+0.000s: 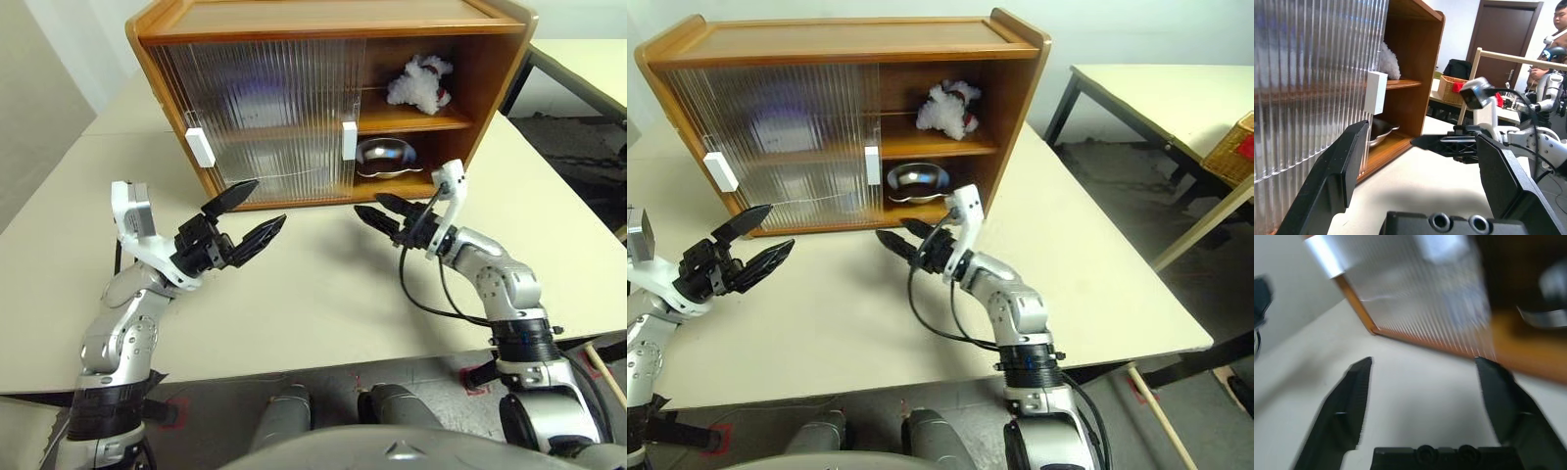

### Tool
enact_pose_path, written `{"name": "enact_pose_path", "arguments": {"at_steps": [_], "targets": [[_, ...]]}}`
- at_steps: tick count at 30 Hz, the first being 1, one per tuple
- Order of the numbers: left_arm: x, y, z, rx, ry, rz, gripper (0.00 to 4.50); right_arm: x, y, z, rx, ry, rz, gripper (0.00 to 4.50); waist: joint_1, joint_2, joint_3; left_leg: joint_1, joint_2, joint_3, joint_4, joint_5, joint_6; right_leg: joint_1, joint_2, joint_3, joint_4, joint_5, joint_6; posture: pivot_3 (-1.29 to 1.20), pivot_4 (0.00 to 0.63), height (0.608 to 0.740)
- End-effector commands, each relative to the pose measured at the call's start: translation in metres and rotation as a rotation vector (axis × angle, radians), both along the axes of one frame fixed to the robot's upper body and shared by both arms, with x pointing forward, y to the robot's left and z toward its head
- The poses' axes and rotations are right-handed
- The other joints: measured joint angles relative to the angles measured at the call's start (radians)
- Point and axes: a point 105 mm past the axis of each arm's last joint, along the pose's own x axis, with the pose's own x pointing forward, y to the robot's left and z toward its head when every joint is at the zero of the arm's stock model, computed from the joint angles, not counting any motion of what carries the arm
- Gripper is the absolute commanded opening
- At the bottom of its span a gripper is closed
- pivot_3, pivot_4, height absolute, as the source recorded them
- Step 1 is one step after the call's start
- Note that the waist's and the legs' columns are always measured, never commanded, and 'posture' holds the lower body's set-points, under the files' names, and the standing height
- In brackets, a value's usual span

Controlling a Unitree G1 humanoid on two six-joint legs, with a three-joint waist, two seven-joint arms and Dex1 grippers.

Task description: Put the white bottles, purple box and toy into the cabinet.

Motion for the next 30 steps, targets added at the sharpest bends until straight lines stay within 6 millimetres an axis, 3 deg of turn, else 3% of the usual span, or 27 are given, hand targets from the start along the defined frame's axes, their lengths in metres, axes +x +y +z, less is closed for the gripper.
{"name": "enact_pose_path", "arguments": {"at_steps": [1, 8, 12, 18, 23, 30], "targets": [[0.002, 0.0, -0.004, 0.01, 0.008, 0.0, 4.5, -0.001, 0.015, 0.01, -0.058, -0.163, 0.004, 2.66, 0.0, 0.0, 0.0, 0.0, 0.0, 0.0, 0.0, 0.0, 0.0, 0.0, 0.0, 0.0, 0.0, 0.0, 0.0, 0.02, 0.061, 0.74], [0.0, 0.003, -0.003, 0.015, 0.005, 0.014, 4.5, 0.01, 0.044, 0.02, -0.091, -0.319, -0.077, 0.02, 0.003, 0.0, 0.0, 0.0, 0.0, -0.001, 0.0, 0.001, -0.001, 0.0, 0.0, 0.0, 0.0, 0.001, -0.002, 0.04, 0.059, 0.74], [-0.001, 0.003, -0.003, 0.014, 0.004, 0.018, 4.5, 0.022, 0.056, 0.025, -0.129, -0.39, -0.158, 0.02, 0.004, 0.0, 0.0, -0.001, 0.0, -0.001, -0.001, 0.0, -0.002, -0.001, 0.0, 0.0, 0.0, 0.006, -0.013, 0.05, 0.059, 0.74], [-0.003, 0.004, -0.003, 0.015, 0.004, 0.027, 4.5, 0.037, 0.072, 0.034, -0.175, -0.457, -0.267, 0.02, 0.01, 0.0, 0.0, -0.005, 0.001, -0.001, -0.002, -0.001, -0.003, -0.006, 0.0, -0.001, 0.0, 0.008, -0.01, 0.06, 0.058, 0.74], [-0.003, 0.004, -0.003, 0.014, 0.0, 0.035, 4.5, 0.051, 0.073, 0.044, -0.209, -0.496, -0.453, 0.02, 0.015, 0.0, 0.0, -0.005, 0.002, -0.001, -0.004, -0.002, -0.005, -0.008, 0.0, -0.002, 0.0, 0.008, -0.01, 0.07, 0.057, 0.74], [-0.005, 0.003, -0.004, 0.01, 0.004, 0.037, 4.5, 0.052, 0.061, 0.049, -0.213, -0.525, -0.543, 0.02, 0.022, 0.0, 0.0, -0.006, 0.002, -0.001, -0.007, -0.002, -0.005, -0.009, 0.0, -0.002, -0.001, 0.007, -0.01, 0.06, 0.062, 0.74]]}}
